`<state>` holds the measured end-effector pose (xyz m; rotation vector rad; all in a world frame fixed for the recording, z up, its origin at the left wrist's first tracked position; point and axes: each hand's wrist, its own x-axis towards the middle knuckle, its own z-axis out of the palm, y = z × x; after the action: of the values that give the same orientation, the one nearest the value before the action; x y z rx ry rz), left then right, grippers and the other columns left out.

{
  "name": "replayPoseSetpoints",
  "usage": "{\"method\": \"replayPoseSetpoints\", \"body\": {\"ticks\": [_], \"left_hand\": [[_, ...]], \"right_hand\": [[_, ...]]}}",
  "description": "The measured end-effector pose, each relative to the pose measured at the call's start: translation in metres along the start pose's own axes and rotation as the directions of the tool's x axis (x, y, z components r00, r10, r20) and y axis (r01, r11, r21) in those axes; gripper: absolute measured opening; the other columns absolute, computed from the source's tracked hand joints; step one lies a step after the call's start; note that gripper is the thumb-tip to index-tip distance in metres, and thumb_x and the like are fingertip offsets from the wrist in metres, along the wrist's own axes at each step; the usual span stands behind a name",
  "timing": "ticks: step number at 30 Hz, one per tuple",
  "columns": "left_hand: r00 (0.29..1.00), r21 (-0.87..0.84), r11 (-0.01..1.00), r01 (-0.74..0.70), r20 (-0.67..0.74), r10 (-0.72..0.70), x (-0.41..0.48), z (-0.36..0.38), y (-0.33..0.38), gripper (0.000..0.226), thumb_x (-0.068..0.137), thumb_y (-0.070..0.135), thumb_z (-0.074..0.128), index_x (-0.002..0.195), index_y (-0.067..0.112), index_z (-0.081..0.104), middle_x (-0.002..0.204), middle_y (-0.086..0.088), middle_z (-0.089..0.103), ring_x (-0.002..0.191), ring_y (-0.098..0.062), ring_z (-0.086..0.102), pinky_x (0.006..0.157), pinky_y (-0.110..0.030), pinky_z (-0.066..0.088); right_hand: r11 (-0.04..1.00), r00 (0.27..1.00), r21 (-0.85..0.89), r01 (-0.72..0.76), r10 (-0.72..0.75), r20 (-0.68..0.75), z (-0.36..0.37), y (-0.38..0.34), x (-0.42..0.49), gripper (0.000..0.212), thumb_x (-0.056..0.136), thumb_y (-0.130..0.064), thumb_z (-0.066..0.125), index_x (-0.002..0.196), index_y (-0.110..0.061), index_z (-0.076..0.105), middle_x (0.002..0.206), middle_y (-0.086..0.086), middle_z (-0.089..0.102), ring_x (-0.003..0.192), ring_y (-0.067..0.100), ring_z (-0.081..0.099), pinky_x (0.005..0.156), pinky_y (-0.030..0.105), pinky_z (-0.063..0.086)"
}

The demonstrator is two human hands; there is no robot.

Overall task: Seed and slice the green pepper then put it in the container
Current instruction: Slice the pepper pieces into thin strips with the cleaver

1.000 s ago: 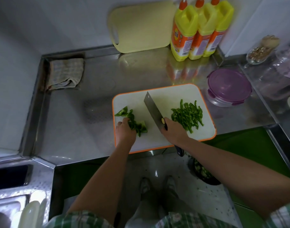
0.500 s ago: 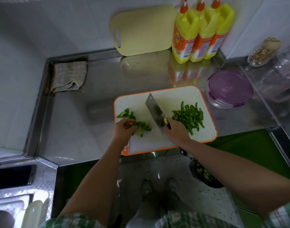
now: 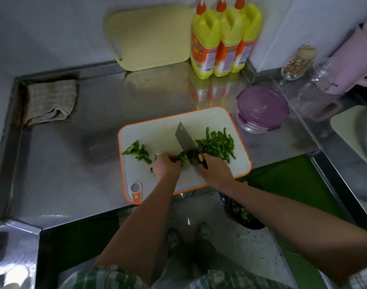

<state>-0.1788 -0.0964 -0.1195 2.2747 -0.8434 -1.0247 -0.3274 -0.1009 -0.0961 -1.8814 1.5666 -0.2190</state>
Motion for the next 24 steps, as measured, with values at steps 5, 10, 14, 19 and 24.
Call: {"method": "replayPoseSetpoints", "body": {"ticks": [5, 10, 14, 19, 24], "left_hand": [[0.994, 0.293, 0.953, -0.071, -0.058, 0.092, -0.004, -0.009, 0.005, 0.017, 0.092, 0.020, 0.062, 0.103, 0.012, 0.073, 0.101, -0.010, 0.070, 0.095, -0.027, 0.064, 0.068, -0.028, 0.041], [0.987, 0.298, 0.946, -0.129, -0.054, 0.152, 0.001, -0.015, -0.006, 0.023, 0.093, 0.022, 0.061, 0.113, 0.012, 0.068, 0.108, -0.009, 0.069, 0.100, -0.026, 0.062, 0.073, -0.027, 0.040], [0.966, 0.218, 0.943, -0.250, -0.006, 0.258, -0.004, -0.008, -0.008, 0.040, 0.087, 0.033, 0.067, 0.122, 0.015, 0.062, 0.118, -0.010, 0.063, 0.103, -0.027, 0.060, 0.087, -0.033, 0.047], [0.965, 0.295, 0.919, -0.260, 0.041, 0.260, -0.010, -0.001, -0.006, 0.059, 0.080, 0.037, 0.076, 0.132, 0.017, 0.056, 0.125, -0.011, 0.051, 0.108, -0.030, 0.056, 0.090, -0.036, 0.046], [0.961, 0.287, 0.919, -0.271, 0.025, 0.276, -0.004, 0.000, -0.006, 0.039, 0.086, 0.023, 0.071, 0.124, 0.016, 0.062, 0.116, -0.010, 0.061, 0.105, -0.027, 0.059, 0.086, -0.034, 0.047]], "right_hand": [[1.000, 1.000, 0.003, 0.018, -0.018, -0.013, 0.005, -0.002, 0.000, 0.021, 0.096, -0.024, 0.047, 0.079, -0.012, 0.048, 0.064, 0.000, 0.049, 0.059, 0.017, 0.050, 0.050, 0.026, 0.031], [0.999, 0.998, 0.001, 0.038, -0.038, -0.048, 0.004, -0.003, 0.002, 0.022, 0.096, -0.020, 0.047, 0.076, -0.014, 0.043, 0.059, -0.002, 0.045, 0.051, 0.009, 0.041, 0.047, 0.021, 0.024], [0.999, 0.998, -0.006, 0.054, -0.055, -0.042, 0.006, -0.002, 0.003, 0.026, 0.098, -0.027, 0.046, 0.076, -0.014, 0.046, 0.059, -0.003, 0.045, 0.050, 0.010, 0.042, 0.047, 0.022, 0.024], [0.998, 0.996, -0.026, 0.062, -0.064, -0.060, 0.006, -0.002, 0.003, 0.025, 0.098, -0.027, 0.046, 0.079, -0.012, 0.049, 0.061, 0.001, 0.049, 0.053, 0.016, 0.045, 0.046, 0.025, 0.025], [0.998, 0.991, 0.000, 0.067, -0.067, -0.120, -0.006, -0.004, 0.001, 0.018, 0.092, -0.016, 0.047, 0.075, -0.011, 0.044, 0.059, 0.003, 0.047, 0.049, 0.016, 0.042, 0.046, 0.027, 0.025]]}}
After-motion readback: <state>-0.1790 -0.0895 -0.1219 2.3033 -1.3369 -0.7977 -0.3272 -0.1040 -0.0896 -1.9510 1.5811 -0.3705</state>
